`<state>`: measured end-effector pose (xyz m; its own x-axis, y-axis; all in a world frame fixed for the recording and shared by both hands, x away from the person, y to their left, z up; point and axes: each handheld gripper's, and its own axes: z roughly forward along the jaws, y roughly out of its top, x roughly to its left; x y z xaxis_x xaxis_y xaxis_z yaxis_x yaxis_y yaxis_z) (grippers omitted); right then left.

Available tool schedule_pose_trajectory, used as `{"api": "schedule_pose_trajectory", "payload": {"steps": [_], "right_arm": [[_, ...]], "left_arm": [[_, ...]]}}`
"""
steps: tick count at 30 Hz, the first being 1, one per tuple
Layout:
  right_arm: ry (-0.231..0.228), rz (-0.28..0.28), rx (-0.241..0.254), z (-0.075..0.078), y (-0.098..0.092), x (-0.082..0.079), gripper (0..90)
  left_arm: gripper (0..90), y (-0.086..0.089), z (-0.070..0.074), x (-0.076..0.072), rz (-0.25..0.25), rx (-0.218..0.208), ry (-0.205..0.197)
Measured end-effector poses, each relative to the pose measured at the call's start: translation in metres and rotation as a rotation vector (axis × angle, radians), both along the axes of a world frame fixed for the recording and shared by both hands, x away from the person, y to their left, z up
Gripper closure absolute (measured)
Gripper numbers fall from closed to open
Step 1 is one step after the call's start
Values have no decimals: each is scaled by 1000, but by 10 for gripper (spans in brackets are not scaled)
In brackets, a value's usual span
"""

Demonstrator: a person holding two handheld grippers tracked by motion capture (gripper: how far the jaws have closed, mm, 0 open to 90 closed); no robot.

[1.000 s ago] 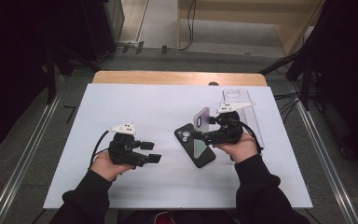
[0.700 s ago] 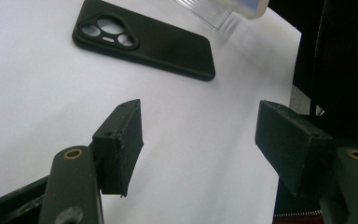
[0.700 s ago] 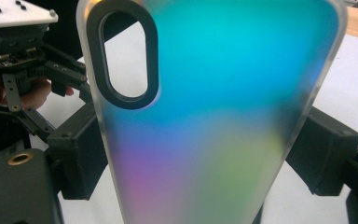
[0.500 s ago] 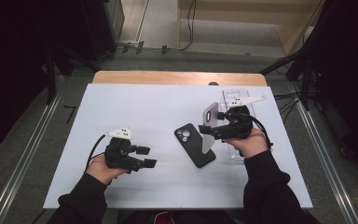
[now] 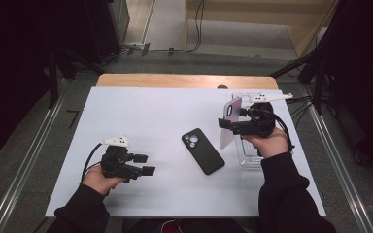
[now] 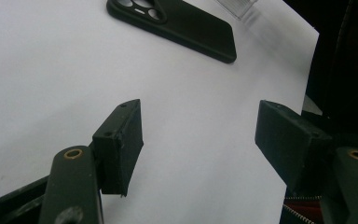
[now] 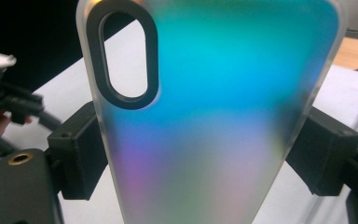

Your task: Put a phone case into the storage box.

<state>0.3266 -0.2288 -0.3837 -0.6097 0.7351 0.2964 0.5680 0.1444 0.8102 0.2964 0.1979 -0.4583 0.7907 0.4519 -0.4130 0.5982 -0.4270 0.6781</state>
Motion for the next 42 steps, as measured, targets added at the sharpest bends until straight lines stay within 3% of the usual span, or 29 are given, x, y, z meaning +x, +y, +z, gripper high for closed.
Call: {"api": "schedule_pose_trajectory", "payload": {"steps": [17,23,27,34,38,42], "right_arm": [[0,-208,-67,11,-32,24,145],[13,-275,-88,11,-40,37,145],[7,-313,-109,11,-44,46,145],[-18,-391,-130,7,-48,62,145],[-22,-426,-155,3,-49,71,145],[-12,-452,-150,-5,-52,81,145]], "left_arm": [[327,4,0,0,20,-4,2],[329,9,2,1,62,-29,-1],[329,9,1,1,56,-16,0],[328,10,0,0,53,-13,-2],[329,11,1,0,51,-13,-9],[328,12,1,0,52,-17,-3]]}}
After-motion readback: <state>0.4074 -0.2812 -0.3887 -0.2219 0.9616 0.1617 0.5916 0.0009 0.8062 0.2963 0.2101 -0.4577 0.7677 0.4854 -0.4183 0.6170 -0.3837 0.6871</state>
